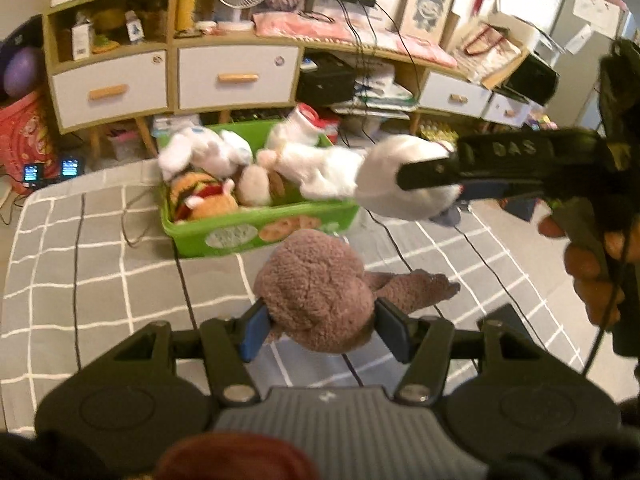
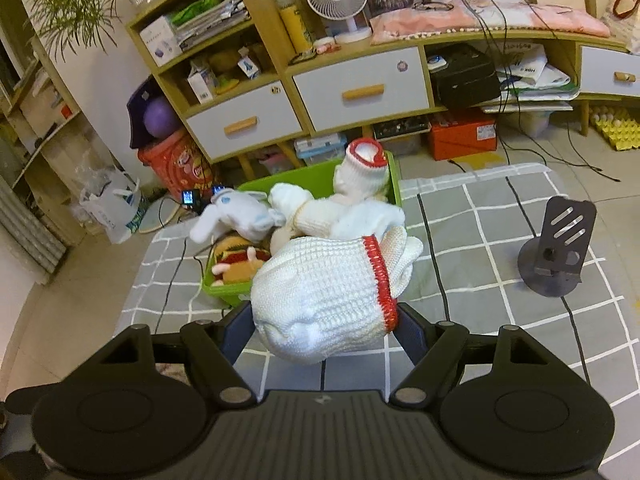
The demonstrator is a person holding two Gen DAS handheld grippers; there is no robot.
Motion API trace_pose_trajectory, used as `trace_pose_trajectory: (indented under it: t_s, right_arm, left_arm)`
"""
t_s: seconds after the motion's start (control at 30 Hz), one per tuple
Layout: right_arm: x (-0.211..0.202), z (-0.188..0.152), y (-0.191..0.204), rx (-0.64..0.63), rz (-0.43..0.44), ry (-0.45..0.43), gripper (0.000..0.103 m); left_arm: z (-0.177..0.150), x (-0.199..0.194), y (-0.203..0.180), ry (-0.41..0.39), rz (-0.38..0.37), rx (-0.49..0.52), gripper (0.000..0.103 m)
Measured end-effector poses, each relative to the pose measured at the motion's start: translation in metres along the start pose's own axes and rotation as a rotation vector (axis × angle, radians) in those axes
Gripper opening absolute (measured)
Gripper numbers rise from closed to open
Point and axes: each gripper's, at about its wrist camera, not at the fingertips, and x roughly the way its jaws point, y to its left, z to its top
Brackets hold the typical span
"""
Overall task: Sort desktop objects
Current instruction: 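Carry the plush with the left tool while the right tool carries the sock over the green bin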
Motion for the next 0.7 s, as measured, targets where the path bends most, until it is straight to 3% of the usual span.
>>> trace_pose_trajectory:
  t_s: [0.3, 0.7]
  right_arm:
    - [-0.01, 0.013, 0.001, 0.038, 0.006, -0.053, 0.075]
    - [0.011, 0.036, -0.007, 0.182, 0.048, -0.074, 0.076]
  left_arm:
    - [0.023, -0.007, 0.012, -0.077, 0.093, -0.038, 0.057]
    - [0.068, 0.002, 0.033, -0.157, 0.157, -0.122, 0.057]
